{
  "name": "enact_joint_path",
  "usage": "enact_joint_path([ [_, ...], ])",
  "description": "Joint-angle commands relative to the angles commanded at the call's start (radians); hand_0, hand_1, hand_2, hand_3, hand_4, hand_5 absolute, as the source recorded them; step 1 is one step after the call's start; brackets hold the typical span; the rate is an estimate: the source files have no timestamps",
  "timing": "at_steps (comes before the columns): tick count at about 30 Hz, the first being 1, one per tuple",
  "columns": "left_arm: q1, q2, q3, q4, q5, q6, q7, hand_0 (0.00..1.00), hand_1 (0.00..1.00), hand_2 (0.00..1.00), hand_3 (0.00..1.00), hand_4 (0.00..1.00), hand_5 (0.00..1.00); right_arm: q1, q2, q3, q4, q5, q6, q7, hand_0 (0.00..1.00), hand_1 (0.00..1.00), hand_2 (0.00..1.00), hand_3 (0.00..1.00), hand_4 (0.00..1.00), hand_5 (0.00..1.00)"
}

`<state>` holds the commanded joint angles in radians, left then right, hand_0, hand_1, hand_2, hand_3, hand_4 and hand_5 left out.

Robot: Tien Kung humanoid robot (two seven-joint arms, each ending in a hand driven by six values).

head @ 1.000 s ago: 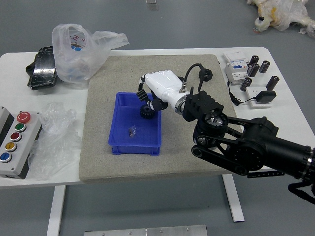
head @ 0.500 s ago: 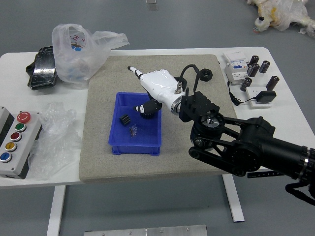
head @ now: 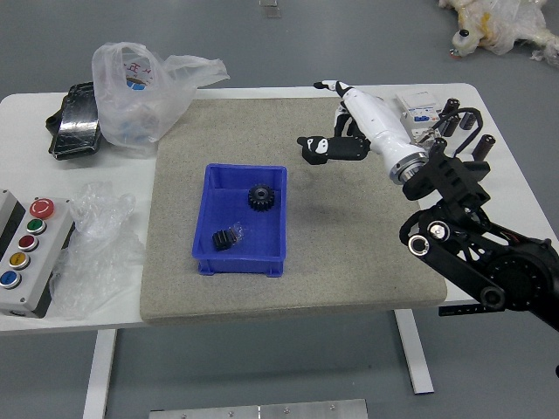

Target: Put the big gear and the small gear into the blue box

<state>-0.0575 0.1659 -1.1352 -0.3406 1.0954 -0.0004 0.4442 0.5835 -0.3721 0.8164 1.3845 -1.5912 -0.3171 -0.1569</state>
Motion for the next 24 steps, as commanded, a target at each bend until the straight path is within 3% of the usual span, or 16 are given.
enact_joint_path([
  [3,-0.002,0.002,0.001,0.001,0.000,-0.001,-0.001,0.707,0.555,0.543,0.724,0.732,0.454,-0.070,-0.007,0.088,0.002,0.107,0.022,0.080,0.481,0.624,0.649,0.801,0.850,0.404],
  [4,-0.003,0.003,0.002,0.001,0.001,-0.001,-0.002,0.707,0.554,0.542,0.722,0.728,0.449,-0.092,-0.008,0.112,0.002,0.137,0.029,0.103,0.565,0.683,0.721,0.788,0.852,0.449],
  [9,-0.008,0.010,0.013,0.005,-0.004,-0.003,-0.009,0.707,0.554,0.542,0.722,0.728,0.449,-0.218,0.001,0.239,-0.017,0.334,0.084,0.235,0.565,0.683,0.721,0.788,0.852,0.449],
  [10,-0.009,0.011,0.016,0.006,-0.005,-0.004,-0.010,0.707,0.555,0.543,0.721,0.728,0.450,-0.239,0.002,0.257,-0.021,0.370,0.095,0.256,0.627,0.707,0.733,0.772,0.850,0.489],
  [12,-0.012,0.014,0.024,0.007,-0.013,-0.003,-0.015,0.707,0.555,0.543,0.721,0.728,0.450,-0.293,0.005,0.304,-0.028,0.457,0.128,0.309,0.627,0.707,0.733,0.772,0.850,0.489],
  [17,-0.015,0.017,0.037,0.010,-0.023,-0.003,-0.021,0.707,0.557,0.543,0.720,0.724,0.444,-0.371,0.004,0.356,-0.032,0.627,0.173,0.379,0.649,0.713,0.735,0.744,0.853,0.501],
  [24,-0.007,0.015,0.070,0.016,-0.067,0.005,-0.037,0.707,0.587,0.552,0.719,0.723,0.442,-0.389,0.001,0.424,-0.010,0.806,0.192,0.404,0.654,0.715,0.736,0.739,0.854,0.495],
])
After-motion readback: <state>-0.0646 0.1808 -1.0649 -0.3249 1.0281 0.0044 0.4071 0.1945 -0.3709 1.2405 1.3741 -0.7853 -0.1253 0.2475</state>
